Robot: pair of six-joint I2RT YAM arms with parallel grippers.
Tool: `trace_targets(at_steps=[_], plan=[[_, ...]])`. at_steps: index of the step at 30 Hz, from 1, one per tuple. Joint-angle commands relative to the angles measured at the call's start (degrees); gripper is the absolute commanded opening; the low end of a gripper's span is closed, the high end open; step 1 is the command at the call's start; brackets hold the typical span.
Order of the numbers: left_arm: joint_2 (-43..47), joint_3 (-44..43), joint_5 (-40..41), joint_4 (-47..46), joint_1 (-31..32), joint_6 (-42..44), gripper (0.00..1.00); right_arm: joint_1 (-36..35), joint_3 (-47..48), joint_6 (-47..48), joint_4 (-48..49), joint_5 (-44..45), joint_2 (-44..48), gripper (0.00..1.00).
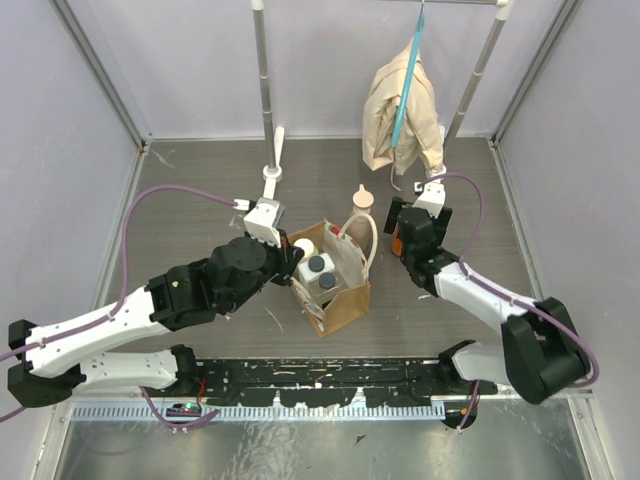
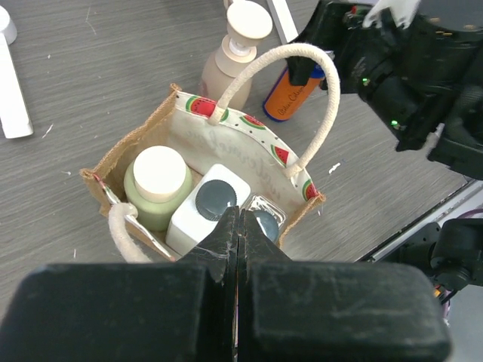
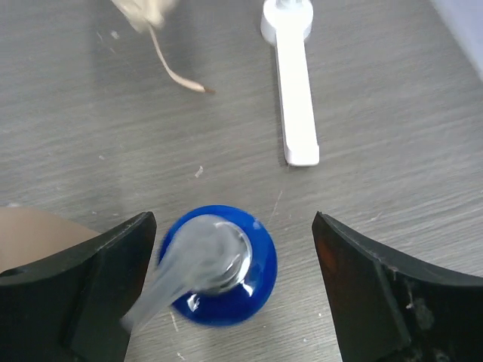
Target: Take the personal care products out of the canvas bag
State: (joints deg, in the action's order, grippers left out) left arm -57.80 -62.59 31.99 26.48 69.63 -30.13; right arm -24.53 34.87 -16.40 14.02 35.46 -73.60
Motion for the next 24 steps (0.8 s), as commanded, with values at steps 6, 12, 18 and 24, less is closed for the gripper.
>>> trace_targets(at_steps=[6, 12, 18, 24], plan=[[4.28, 1.29, 6.62, 2.48, -0.09, -1.51, 0.00, -29.97, 16.92, 17.35, -7.04, 24.62, 9.64, 0.78], [7.42, 1.21, 12.45, 9.47, -0.12, -3.29, 0.00, -46.62, 23.76, 19.90, -12.95, 29.61, 6.90, 0.74], [9.93, 1.94, 13.34, 11.56, -0.10, -4.47, 0.00, -48.50, 26.61, 9.54, -23.07, 21.31, 2.89, 0.77], [9.95, 1.95, 12.98, 13.40, -0.10, -5.70, 0.00, -48.49, 27.81, -2.76, -35.92, 12.99, 3.58, 0.80]])
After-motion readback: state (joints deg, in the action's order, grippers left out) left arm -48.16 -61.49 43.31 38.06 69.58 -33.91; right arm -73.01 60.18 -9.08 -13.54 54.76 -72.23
